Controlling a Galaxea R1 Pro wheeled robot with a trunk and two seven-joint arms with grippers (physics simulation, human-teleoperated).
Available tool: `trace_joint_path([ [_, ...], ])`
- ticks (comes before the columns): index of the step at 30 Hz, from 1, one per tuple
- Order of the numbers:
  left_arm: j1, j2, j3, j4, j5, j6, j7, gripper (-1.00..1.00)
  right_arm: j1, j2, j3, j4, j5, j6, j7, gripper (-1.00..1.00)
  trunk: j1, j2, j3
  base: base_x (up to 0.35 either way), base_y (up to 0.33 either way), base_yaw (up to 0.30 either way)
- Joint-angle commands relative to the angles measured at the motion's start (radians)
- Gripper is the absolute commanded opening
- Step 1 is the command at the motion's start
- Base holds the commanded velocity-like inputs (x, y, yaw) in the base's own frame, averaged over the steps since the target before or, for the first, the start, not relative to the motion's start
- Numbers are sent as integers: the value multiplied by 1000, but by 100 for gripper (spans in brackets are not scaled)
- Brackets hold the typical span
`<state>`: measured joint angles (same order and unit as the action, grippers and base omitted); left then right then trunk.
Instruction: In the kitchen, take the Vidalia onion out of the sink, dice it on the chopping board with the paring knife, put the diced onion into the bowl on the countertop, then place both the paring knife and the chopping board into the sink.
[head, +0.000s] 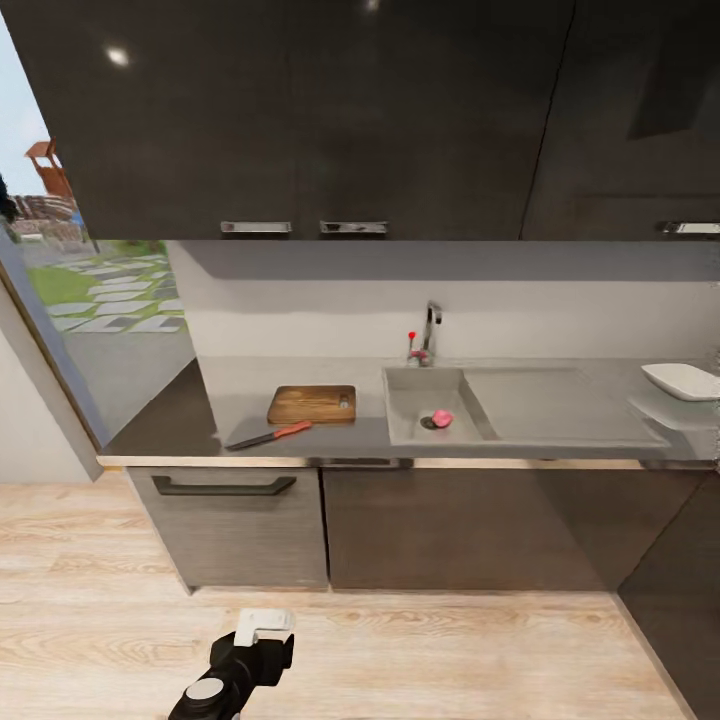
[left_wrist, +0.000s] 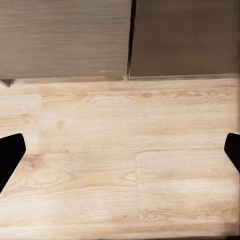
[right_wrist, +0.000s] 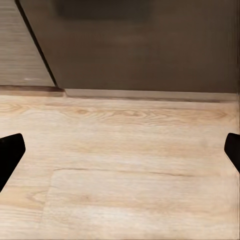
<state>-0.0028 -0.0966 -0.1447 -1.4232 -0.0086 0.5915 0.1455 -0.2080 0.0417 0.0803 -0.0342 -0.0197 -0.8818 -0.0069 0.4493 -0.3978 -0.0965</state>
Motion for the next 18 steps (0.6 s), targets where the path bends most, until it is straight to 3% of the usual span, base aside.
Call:
trace_joint_path([
  [1,0,0,-1,-2,-1,5,5,100,-1,0,7,1,-4,-3,-1,100,1,-2,-2,0,-319,0],
  [18,0,0,-1,-3,-1,5,5,100,-1,0,7,1,-3,-2,-1,100,1,-2,-2,0,-319,0],
])
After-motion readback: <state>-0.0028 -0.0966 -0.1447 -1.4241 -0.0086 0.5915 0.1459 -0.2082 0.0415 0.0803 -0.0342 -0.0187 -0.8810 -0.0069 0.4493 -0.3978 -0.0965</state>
